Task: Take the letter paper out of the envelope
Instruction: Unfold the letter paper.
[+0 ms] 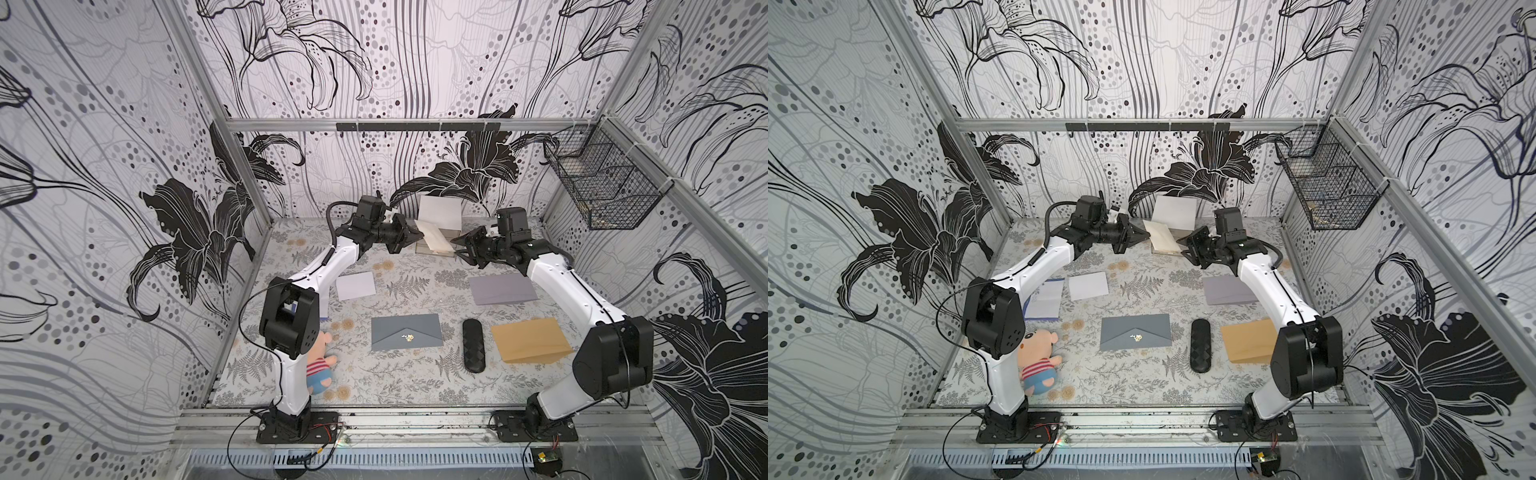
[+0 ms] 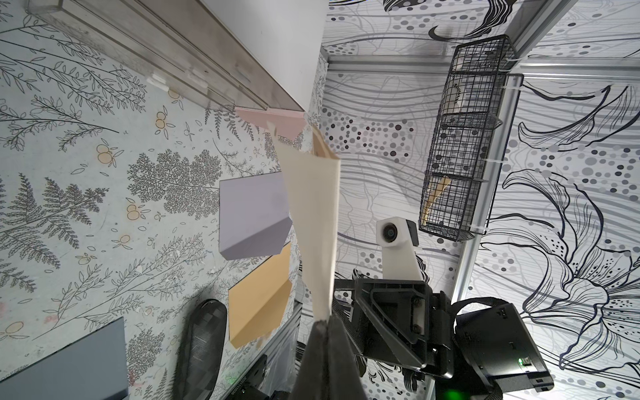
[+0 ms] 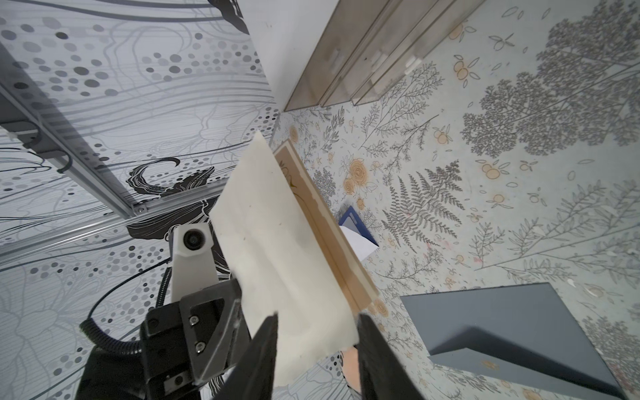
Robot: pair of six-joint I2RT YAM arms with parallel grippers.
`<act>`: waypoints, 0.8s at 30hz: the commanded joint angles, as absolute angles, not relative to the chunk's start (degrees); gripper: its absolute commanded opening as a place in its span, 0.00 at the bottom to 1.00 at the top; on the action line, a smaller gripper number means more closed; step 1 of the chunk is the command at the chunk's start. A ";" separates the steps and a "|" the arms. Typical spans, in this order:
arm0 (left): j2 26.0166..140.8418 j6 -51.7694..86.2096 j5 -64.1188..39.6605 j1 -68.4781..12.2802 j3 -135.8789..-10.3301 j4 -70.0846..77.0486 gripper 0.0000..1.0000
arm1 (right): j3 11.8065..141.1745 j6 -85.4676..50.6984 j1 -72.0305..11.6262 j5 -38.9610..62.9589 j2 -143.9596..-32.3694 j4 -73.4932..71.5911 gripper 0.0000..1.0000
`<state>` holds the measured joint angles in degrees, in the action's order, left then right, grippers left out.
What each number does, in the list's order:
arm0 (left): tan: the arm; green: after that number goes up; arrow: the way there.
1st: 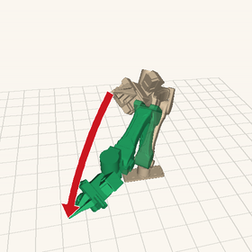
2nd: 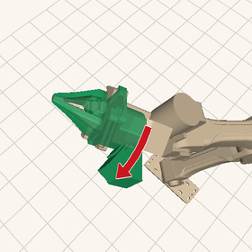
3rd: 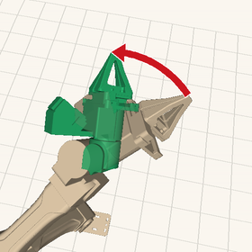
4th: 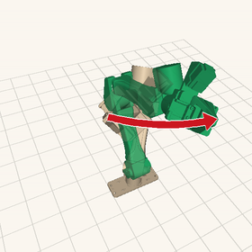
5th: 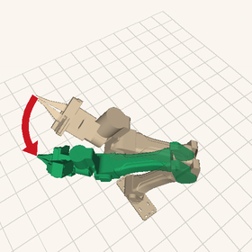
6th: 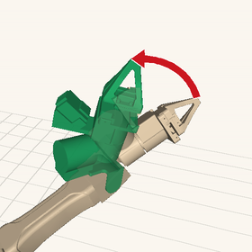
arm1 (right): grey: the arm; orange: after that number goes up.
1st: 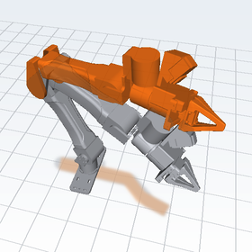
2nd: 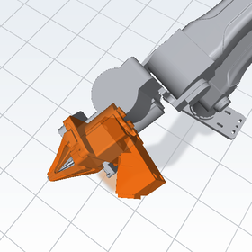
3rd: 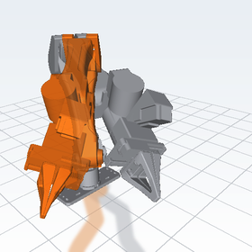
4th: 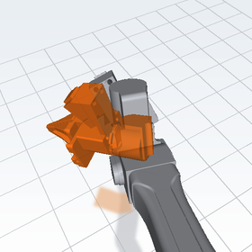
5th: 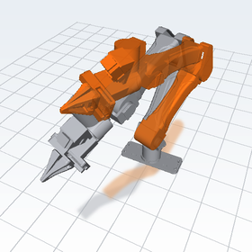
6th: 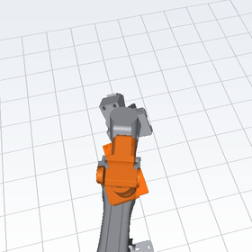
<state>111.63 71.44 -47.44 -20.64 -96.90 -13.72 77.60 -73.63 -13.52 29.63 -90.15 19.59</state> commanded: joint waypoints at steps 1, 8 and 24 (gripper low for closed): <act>111.09 71.93 -47.37 -20.94 -96.61 -11.01 0.00 | 75.77 -76.15 -13.45 31.00 -90.44 15.92 0.40; 110.92 72.79 -47.37 -20.95 -95.85 -9.93 0.00 | 73.60 -77.81 -13.40 29.90 -89.00 12.36 0.40; 112.50 79.52 -46.52 -22.30 -92.99 -0.75 0.00 | 70.52 -83.94 -14.67 30.05 -88.76 -0.44 0.32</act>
<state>111.66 78.52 -47.18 -21.85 -92.92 -4.36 70.89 -82.85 -14.00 29.98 -89.93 2.44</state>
